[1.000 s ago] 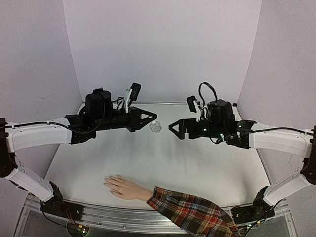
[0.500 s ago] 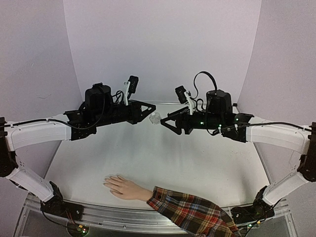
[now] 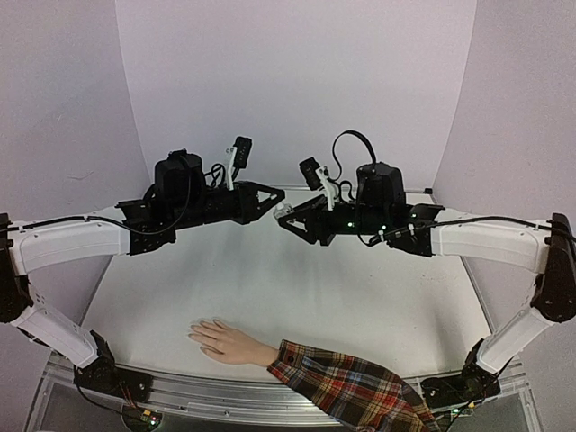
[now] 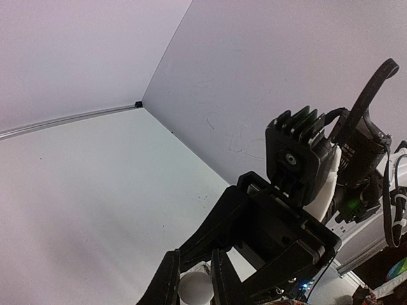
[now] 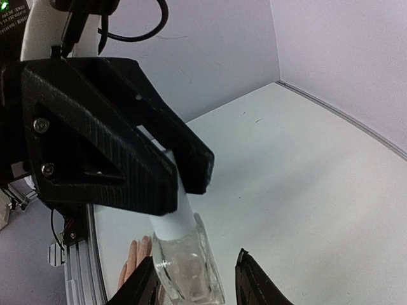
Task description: Paint the nails
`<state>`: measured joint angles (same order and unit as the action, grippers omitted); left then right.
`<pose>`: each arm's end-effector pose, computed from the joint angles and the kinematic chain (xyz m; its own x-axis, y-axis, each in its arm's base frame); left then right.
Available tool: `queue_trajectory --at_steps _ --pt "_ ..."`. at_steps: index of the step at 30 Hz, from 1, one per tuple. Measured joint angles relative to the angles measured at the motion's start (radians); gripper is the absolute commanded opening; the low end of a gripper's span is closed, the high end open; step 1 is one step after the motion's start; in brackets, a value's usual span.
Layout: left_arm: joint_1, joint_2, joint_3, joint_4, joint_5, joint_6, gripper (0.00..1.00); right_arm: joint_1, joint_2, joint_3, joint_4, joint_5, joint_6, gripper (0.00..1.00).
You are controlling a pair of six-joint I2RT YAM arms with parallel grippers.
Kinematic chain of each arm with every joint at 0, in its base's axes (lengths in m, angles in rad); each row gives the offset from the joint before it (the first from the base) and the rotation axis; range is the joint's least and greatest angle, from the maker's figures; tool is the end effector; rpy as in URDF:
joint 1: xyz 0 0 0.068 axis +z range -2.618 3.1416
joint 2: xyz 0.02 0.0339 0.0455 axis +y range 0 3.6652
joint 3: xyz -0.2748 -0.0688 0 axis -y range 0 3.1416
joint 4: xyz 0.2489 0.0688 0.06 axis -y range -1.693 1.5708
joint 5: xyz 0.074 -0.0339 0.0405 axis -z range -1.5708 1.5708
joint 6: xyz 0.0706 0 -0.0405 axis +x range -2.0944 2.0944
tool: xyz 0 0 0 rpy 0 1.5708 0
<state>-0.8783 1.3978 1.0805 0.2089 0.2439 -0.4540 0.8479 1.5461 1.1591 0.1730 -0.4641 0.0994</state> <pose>0.2228 -0.2953 0.3481 -0.4569 -0.1158 -0.8820 0.7787 0.4273 -0.4595 0.2412 0.3211 0.3207 -0.2351 -0.1323 -0.9629 -0.9413 0.2781 0.1916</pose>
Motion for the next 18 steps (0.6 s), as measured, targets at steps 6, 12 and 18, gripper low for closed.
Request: queue_trajectory --at_steps 6,12,18 --pt "0.002 0.008 0.000 -0.002 0.005 -0.004 0.00 0.007 0.027 0.024 0.005 -0.011 -0.012 0.11" --pt "0.005 0.009 0.005 -0.013 0.017 -0.015 0.00 0.011 0.030 0.025 0.004 -0.030 -0.020 0.00" --pt "0.014 0.015 0.034 -0.055 0.059 -0.012 0.51 0.011 0.024 0.024 0.006 -0.032 -0.019 0.00"
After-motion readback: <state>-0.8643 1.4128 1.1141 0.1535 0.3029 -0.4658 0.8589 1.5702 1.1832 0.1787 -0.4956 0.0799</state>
